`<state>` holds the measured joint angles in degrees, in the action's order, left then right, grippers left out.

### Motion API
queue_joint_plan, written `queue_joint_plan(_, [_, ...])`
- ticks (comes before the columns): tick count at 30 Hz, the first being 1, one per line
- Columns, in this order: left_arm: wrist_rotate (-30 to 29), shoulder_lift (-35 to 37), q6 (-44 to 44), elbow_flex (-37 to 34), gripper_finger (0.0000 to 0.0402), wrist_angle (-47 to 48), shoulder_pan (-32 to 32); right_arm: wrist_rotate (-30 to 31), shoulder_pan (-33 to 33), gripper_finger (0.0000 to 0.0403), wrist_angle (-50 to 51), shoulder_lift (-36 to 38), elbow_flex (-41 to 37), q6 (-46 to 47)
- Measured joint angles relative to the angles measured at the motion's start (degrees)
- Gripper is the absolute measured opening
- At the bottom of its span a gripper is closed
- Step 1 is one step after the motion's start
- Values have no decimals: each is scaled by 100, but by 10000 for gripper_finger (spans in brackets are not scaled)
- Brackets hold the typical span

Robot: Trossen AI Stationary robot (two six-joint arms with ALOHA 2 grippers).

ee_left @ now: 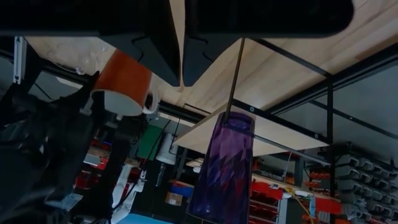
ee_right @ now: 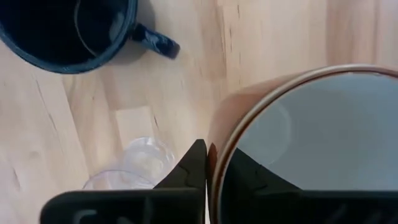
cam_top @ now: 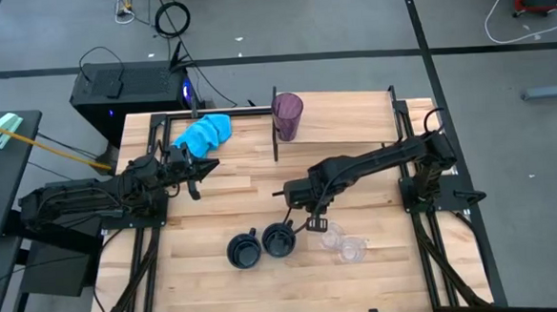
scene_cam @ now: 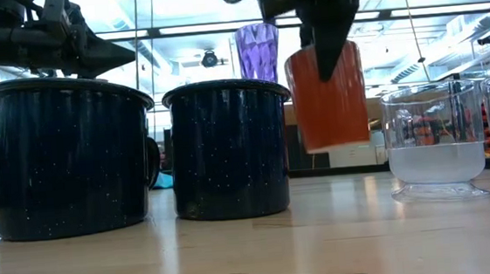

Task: Stack small to large cups/mugs on shelf
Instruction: Put the orange mug on the shelf

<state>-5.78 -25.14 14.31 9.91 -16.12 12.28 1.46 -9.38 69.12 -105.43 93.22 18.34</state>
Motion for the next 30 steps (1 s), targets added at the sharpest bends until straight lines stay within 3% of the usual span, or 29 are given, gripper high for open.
queue_joint_plan(17, [1, -1, 2, 0, 24, 11, -1, 567, 519, 29, 2094, 7, 1937, 96])
queue_joint_plan(30, [0, 0, -41, 0, 36, 29, 3, 626, 1977, 31, 1814, 535, 1992, -524])
